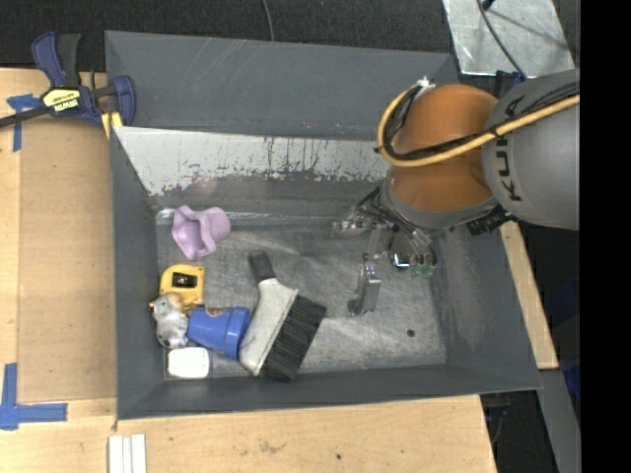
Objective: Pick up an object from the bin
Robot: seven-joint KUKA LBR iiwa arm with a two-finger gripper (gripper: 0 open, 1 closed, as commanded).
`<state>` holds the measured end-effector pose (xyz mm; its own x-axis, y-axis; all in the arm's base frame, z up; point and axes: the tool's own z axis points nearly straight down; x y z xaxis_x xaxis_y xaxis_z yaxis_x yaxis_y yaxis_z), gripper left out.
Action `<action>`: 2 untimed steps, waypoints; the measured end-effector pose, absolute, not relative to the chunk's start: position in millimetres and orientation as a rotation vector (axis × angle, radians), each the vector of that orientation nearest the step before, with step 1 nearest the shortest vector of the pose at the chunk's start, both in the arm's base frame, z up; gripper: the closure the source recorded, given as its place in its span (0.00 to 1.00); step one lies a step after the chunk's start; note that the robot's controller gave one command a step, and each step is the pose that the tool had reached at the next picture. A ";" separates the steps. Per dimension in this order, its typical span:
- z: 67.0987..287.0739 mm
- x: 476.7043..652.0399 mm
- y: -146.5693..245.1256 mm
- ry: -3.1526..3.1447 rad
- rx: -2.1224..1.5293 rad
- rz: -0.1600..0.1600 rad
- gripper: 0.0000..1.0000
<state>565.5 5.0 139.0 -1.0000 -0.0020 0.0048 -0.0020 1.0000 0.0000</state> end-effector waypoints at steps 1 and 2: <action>143.3 567.3 5.0 -3.145 0.003 0.000 0.00; 179.9 522.3 25.0 -3.135 0.006 0.001 0.00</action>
Offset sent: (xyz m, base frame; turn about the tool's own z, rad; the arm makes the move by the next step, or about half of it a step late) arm -0.0641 0.0322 0.0654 -0.0069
